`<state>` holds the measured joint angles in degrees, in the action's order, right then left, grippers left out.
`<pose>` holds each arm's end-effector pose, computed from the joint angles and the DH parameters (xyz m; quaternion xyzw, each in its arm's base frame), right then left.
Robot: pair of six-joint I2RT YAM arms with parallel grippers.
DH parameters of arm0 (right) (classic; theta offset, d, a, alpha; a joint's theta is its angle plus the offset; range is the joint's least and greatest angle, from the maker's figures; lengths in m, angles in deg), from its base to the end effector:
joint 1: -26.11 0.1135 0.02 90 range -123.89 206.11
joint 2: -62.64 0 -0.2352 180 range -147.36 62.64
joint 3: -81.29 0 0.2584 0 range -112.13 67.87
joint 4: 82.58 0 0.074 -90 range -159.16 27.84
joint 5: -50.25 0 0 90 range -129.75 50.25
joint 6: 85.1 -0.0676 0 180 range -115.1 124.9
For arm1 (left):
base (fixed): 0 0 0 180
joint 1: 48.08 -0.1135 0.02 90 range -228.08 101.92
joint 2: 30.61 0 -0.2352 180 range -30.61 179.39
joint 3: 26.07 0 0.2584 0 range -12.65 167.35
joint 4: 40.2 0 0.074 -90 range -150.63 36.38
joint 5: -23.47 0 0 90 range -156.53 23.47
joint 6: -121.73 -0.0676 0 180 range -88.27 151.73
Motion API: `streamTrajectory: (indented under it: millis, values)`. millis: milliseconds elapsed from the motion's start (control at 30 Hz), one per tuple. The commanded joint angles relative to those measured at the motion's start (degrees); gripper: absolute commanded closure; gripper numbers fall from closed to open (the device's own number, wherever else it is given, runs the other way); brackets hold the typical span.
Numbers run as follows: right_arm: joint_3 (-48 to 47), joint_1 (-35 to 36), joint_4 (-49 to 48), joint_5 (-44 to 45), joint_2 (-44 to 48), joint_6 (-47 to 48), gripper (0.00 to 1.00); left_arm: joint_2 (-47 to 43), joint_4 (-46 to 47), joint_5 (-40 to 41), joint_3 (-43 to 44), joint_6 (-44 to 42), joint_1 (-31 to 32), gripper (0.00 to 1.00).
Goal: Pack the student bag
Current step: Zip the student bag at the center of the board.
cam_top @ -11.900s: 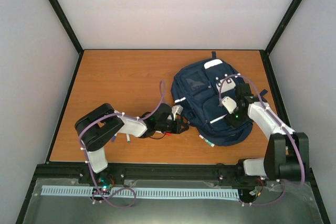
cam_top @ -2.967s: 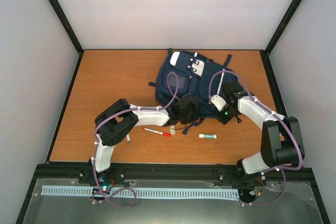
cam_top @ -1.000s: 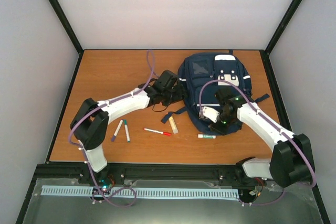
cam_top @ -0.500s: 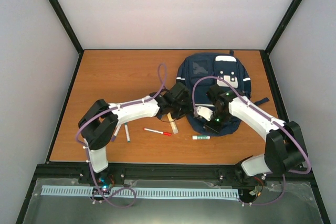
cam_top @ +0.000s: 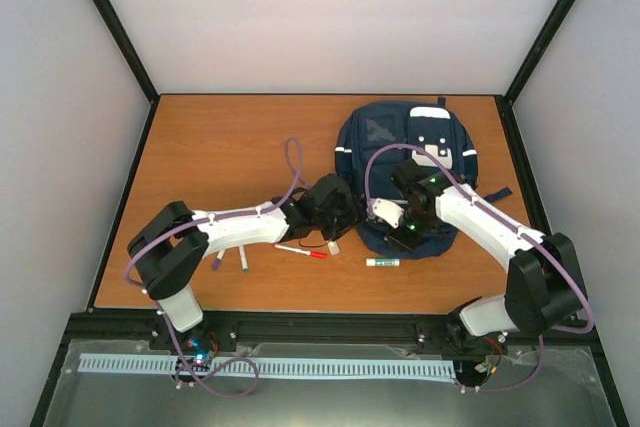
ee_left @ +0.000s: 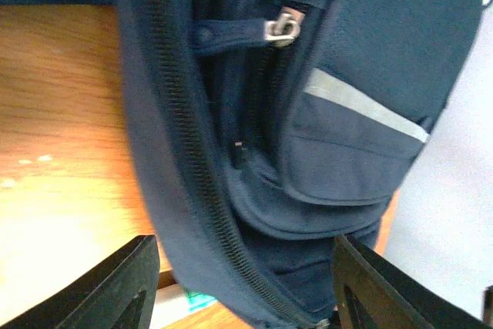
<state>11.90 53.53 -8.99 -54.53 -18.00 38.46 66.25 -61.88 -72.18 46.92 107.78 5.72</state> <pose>0.2119 0.1294 0.1564 -0.5077 0.8508 0.1259 0.0515 0.2210 -0.3133 0.1416 -0.1601 0.9108 -0.3615 0.1188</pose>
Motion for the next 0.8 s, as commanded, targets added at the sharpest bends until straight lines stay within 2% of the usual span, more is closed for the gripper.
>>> streamTrajectory:
  millis: [0,233,300,400,433,567,767]
  values:
    - [-1.2,0.7,-1.3,-0.1,2.0,-0.1,0.97,3.0,10.7,-4.3,-0.3,3.9,0.3,0.37]
    - [-1.5,0.7,-0.7,-0.7,2.7,-0.1,0.97,6.8,12.7,-6.7,1.1,6.5,0.5,0.56]
    - [-1.4,0.7,-0.4,-0.3,2.6,0.4,0.97,7.0,12.9,-6.7,0.9,6.7,0.5,0.68]
    - [-1.8,0.7,1.2,0.6,2.0,1.6,0.97,6.5,12.2,-5.5,0.2,6.7,0.4,0.94]
    - [-2.0,0.7,2.5,1.2,1.9,2.0,0.97,6.3,12.0,-5.0,-0.2,6.6,0.4,0.98]
    - [-1.9,0.2,7.0,5.6,1.2,3.2,0.97,5.3,11.5,-3.7,-1.6,5.7,0.0,0.99]
    - [-0.3,-5.8,10.8,9.0,1.7,6.6,0.97,3.4,11.7,-1.9,-4.5,5.3,-0.8,0.99]
